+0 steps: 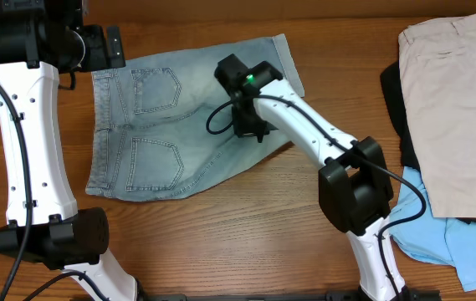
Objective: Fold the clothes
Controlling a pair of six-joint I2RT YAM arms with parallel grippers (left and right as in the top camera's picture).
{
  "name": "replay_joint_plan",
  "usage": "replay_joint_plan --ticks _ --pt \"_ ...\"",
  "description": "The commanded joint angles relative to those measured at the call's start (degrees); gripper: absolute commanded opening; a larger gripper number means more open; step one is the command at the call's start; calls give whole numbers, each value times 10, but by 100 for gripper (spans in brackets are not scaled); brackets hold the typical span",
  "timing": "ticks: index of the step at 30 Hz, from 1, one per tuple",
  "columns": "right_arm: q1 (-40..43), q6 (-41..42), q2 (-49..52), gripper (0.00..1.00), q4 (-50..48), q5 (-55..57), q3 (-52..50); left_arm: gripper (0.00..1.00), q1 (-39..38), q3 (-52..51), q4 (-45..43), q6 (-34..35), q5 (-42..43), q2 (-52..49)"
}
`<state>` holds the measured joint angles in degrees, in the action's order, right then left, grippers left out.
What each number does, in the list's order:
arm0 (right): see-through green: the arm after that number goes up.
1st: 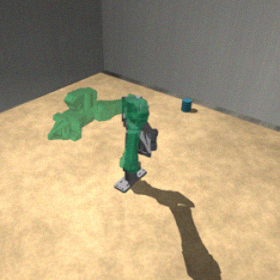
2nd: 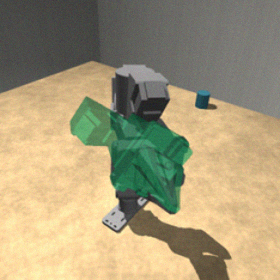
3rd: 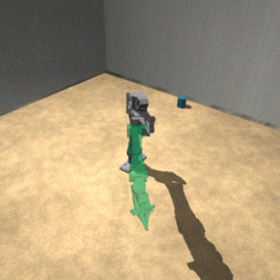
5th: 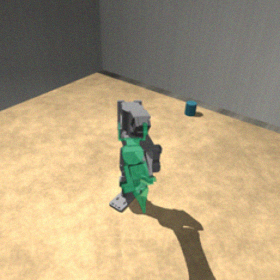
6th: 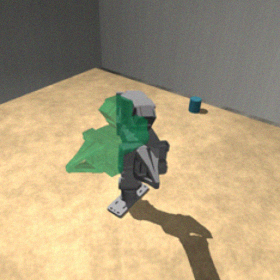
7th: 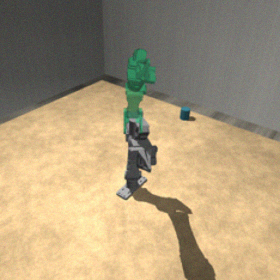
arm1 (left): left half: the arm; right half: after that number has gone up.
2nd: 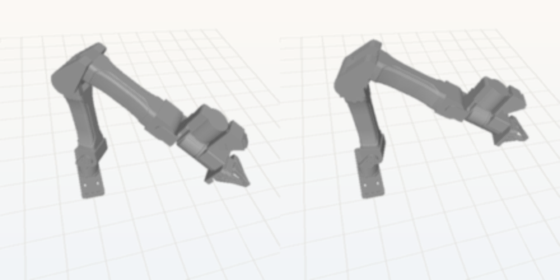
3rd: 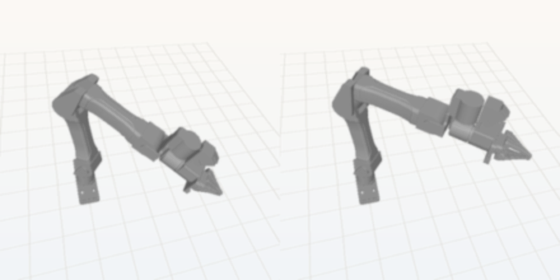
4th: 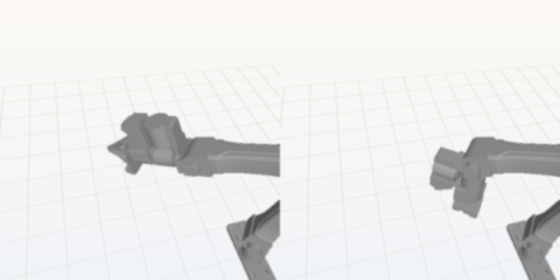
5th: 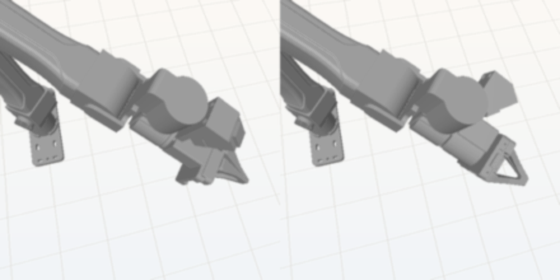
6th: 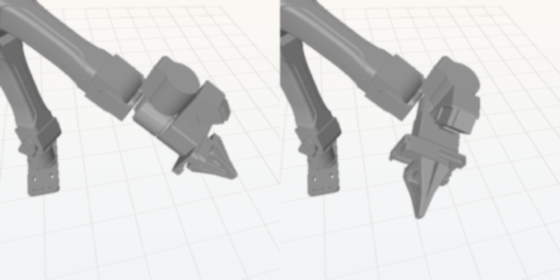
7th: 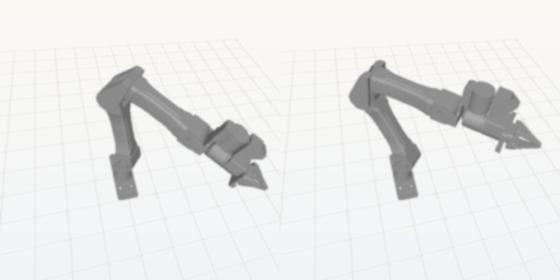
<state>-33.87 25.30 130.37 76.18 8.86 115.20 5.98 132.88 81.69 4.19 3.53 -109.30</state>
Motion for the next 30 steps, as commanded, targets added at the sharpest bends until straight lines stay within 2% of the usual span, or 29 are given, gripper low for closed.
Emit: replay_joint_plan --ticks 1,5,11,16,20,23,26,30 --pt "23 4 2 4 59 -50 9 100 -4 3 6 5 -12 -1" --pt "29 -2 1 4 129 -52 9 100 -4 3 7 5 -12 -1" --pt "25 -2 -17 4 178 -52 9 100 -4 3 7 0 -13 -1" --pt "24 -1 -56 4 154 -52 9 100 -4 3 7 0 -12 -1" --pt "26 -1 -77 12 102 -52 9 100 -4 3 6 0 -12 -1" --pt "26 -1 -78 24 69 -49 8 100 -4 3 6 -4 -12 -1" --pt "28 -3 -77 42 2 -23 5 100 -4 3 5 -3 -12 -1" --pt "28 -47 -65 60 -87 -11 5 100 -4 3 5 -4 -12 -1"
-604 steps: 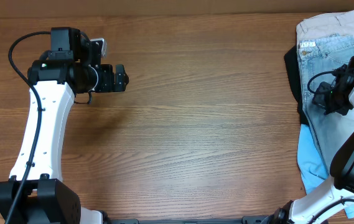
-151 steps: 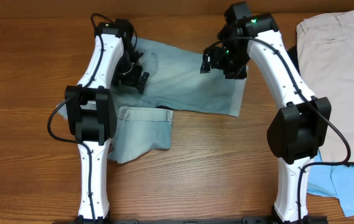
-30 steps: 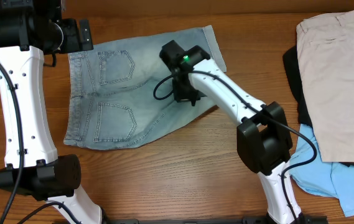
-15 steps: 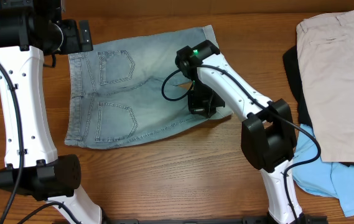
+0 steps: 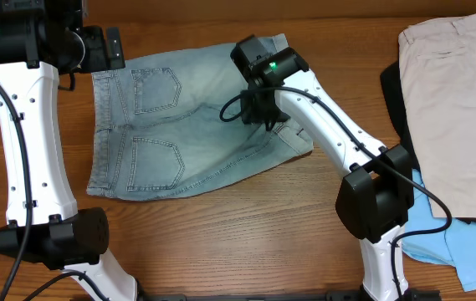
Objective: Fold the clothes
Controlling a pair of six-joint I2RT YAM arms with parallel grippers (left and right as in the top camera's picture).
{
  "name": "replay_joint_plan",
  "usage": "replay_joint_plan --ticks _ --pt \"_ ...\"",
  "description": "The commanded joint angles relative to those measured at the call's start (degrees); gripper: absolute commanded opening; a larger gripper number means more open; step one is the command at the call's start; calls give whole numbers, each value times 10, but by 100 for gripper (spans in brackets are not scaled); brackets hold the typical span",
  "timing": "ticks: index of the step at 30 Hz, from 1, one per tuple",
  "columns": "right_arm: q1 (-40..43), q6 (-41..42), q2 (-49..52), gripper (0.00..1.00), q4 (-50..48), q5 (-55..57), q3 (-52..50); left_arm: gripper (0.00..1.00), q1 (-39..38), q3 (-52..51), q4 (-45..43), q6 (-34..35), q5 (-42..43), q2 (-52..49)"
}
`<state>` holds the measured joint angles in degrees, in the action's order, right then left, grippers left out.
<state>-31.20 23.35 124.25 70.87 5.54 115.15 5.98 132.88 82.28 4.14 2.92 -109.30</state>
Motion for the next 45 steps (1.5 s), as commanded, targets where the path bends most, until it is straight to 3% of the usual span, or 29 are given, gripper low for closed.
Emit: replay_joint_plan --ticks 1,7,10,15,21,32,36,39,45 --pt "3 -33 1 64 -47 26 5 100 -4 3 0 -3 -6 -1" --pt "36 -34 27 77 -24 43 3 100 -4 3 1 -5 -6 -1" --pt "64 -44 41 78 -9 29 3 100 -4 3 1 -5 -6 -1" --pt "97 -136 58 69 -18 -84 3 100 -4 3 1 -5 -6 -1" --pt "100 -207 70 65 -16 -149 3 100 -4 3 1 -5 -5 -1" --pt "101 -213 77 55 -14 -152 -10 100 -4 3 3 -5 -5 -1" --pt "104 -212 77 37 -11 -148 -38 100 -4 3 3 -5 -5 -1" --pt "104 -191 75 4 20 -153 -43 100 -4 3 5 -5 -5 -1" --pt "104 -156 14 4 56 -166 -40 100 -4 3 7 -5 -5 -1"
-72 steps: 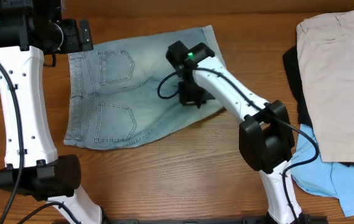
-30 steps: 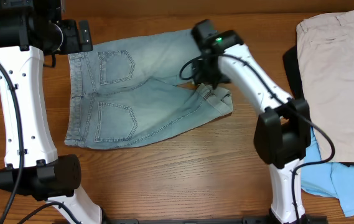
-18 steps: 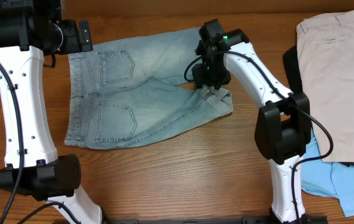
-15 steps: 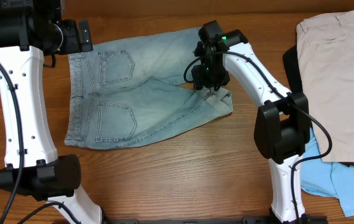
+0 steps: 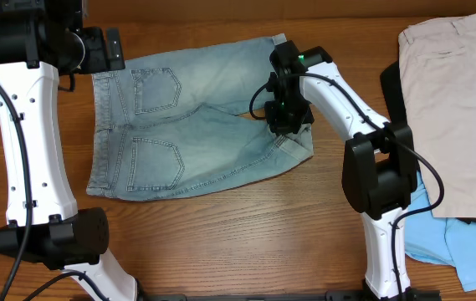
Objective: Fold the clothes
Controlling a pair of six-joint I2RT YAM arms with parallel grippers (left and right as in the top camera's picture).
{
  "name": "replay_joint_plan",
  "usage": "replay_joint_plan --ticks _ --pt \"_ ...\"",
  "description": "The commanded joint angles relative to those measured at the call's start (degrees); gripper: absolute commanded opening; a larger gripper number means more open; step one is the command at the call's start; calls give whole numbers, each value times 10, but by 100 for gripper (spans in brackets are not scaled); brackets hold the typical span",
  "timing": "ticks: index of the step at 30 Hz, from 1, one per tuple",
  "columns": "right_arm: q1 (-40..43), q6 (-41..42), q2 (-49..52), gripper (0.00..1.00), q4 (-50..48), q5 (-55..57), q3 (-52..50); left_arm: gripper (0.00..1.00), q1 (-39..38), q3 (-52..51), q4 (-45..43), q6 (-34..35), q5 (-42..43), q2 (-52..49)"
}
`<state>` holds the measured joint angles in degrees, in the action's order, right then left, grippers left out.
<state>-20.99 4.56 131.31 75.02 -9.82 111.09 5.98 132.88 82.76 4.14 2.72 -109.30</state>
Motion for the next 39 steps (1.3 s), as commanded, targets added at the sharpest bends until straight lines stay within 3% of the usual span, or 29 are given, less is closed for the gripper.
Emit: replay_joint_plan --ticks 1,9,17,21,22,24,27,39 --pt "2 45 -71 4 24 -12 0 100 -4 3 2 -5 -4 -1" --pt "-7 129 -107 4 174 12 -32 100 -4 3 26 -21 -4 -1" --pt "-67 211 -123 6 159 11 -194 100 -4 3 32 -29 -4 -1" --pt "-102 212 -135 33 151 3 -219 100 -4 3 32 -29 -4 -1" --pt "-108 210 -137 46 148 3 -219 100 -4 3 31 -29 -4 -1" --pt "-112 210 -145 63 135 2 -217 100 -4 3 31 -29 -4 -1" --pt "-102 210 -164 72 106 8 -206 100 -4 3 31 -29 -4 -1" --pt "44 160 -202 67 -47 83 -202 100 -4 3 29 -29 -3 -1"
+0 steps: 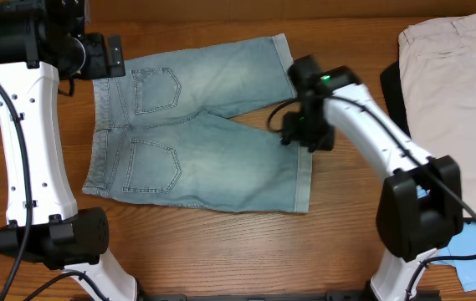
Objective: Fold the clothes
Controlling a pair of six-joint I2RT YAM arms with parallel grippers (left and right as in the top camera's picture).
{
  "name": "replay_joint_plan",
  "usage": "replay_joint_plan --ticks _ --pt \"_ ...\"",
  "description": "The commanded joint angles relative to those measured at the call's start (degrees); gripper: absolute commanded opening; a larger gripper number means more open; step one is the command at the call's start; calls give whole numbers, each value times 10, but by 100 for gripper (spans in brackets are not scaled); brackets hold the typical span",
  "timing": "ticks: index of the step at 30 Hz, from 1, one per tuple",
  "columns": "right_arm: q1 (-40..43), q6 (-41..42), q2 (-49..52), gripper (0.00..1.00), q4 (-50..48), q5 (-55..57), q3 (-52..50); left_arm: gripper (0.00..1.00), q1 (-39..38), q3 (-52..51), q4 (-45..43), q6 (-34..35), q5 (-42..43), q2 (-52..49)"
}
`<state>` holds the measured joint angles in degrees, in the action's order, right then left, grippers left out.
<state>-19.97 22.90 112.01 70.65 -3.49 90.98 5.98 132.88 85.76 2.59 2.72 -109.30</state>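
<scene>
Pale blue denim shorts (196, 159) lie flat on the wooden table, back pockets up, waistband to the left and both legs pointing right. My right gripper (303, 138) sits at the upper corner of the near leg's hem; the arm hides its fingers, so open or shut is unclear. Just past the waistband's far left corner hangs my left gripper (110, 57), its jaw state also unclear.
At the right edge lies a pile of clothes: beige shorts (447, 109) over a dark garment (392, 92), with a light blue garment (459, 255) at the front right. Bare wood (221, 251) runs along the table's front.
My right gripper has moved right and slightly toward the front. The near leg, bunched and folded before, now lies spread flat with its hem straight. The left gripper barely shifted.
The near leg first lay folded over toward the middle of the shorts with my right gripper on it. At each later moment the gripper stood further right with the leg more unfolded. Now both legs lie flat side by side. The left arm stayed at the waistband corner.
</scene>
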Motion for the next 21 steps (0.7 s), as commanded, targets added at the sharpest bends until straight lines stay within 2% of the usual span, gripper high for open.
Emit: replay_joint_plan --ticks 1,10,13,18,21 --pt "45 -24 -9 67 -7 19 -5 100 -4 3 -1 -14 -3 -1" --pt "79 -69 -8 66 -126 -43 -70 100 -4 3 -9 -13 12 -2" --pt "76 -80 -7 54 -189 -43 -118 100 -4 3 -18 -13 14 -3" --pt "76 -101 -7 44 -269 -43 -170 100 -4 3 -24 -13 14 -20" --pt "76 -113 -6 28 -308 -53 -191 100 -5 3 -15 -13 27 -43"
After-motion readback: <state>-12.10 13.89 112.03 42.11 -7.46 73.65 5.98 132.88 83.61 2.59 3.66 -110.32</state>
